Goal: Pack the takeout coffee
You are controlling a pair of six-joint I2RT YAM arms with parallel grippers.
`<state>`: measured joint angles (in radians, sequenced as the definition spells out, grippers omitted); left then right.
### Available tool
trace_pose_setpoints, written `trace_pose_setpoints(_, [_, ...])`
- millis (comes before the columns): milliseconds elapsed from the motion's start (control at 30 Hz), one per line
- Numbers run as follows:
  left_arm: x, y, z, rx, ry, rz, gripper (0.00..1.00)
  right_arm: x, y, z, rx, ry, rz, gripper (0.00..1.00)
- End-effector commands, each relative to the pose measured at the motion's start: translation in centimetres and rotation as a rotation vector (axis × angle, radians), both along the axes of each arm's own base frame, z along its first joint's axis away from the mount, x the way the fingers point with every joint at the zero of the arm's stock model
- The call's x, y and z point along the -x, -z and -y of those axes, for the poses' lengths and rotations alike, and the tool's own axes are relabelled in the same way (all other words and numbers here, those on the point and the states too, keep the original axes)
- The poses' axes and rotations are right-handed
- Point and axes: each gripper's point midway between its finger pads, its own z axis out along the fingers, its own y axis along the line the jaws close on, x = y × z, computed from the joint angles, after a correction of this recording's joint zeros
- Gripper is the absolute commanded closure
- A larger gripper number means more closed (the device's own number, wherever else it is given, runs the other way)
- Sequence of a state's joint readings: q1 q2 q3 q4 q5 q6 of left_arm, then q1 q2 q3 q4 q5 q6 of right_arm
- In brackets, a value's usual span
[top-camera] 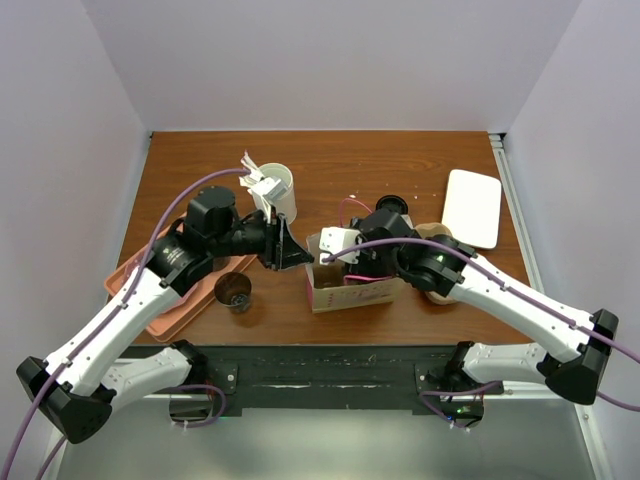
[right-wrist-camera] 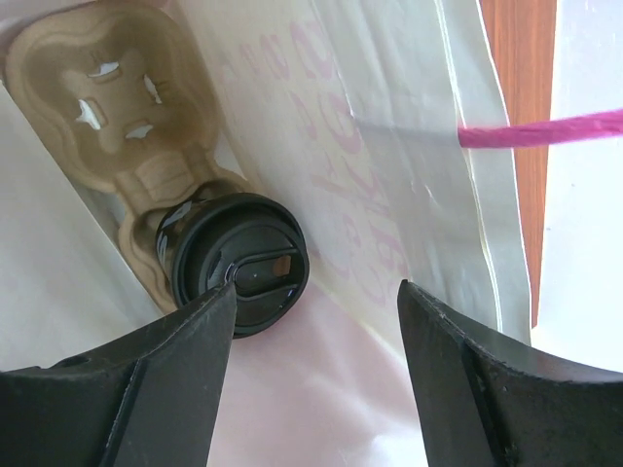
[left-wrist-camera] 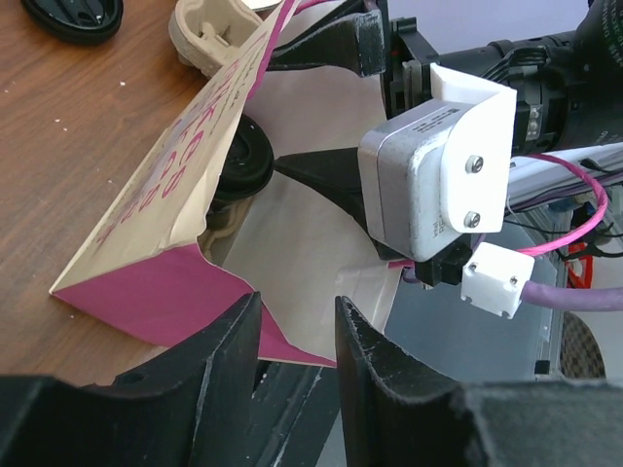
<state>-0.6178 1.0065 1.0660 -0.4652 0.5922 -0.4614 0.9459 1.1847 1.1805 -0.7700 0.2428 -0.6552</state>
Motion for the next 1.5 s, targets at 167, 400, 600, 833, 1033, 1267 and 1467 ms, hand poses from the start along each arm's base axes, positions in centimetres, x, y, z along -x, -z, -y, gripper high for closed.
trace_pose_setpoints(167, [-1.2, -2.5, -0.2, 0.001, -0.040, 0.091, 0.56, -1.2, -3.0, -0.8, -0.077, 0.007, 0.058, 0.29])
trace_pose_setpoints(400, [-2.3, -3.6, -1.1, -0.011, -0.124, 0.133, 0.51, -1.8, -4.4, -0.8, -0.117, 0.006, 0.072, 0.30])
trace_pose_setpoints(600, [-2.6, -4.2, -1.5, -0.012, -0.155, 0.150, 0.49, -2.3, -5.5, -1.0, -0.149, 0.006, 0.089, 0.33])
trace_pose_setpoints(833, [-2.9, -4.7, -2.0, -0.012, -0.194, 0.171, 0.48, -2.7, -6.8, -0.7, -0.177, 0.017, 0.112, 0.36])
trace_pose_setpoints(1033, [-3.3, -5.3, -2.8, -0.019, -0.246, 0.195, 0.48, -2.9, -8.1, -0.1, -0.204, 0.028, 0.132, 0.39])
trace_pose_setpoints(1267, [-4.6, -6.7, -4.5, -0.044, -0.363, 0.239, 0.48, -2.4, -9.6, 0.1, -0.254, 0.029, 0.134, 0.41])
trace_pose_setpoints(1467, [-5.0, -7.3, -5.0, -0.047, -0.401, 0.253, 0.48, -2.3, -10.1, 0.7, -0.260, 0.046, 0.148, 0.42])
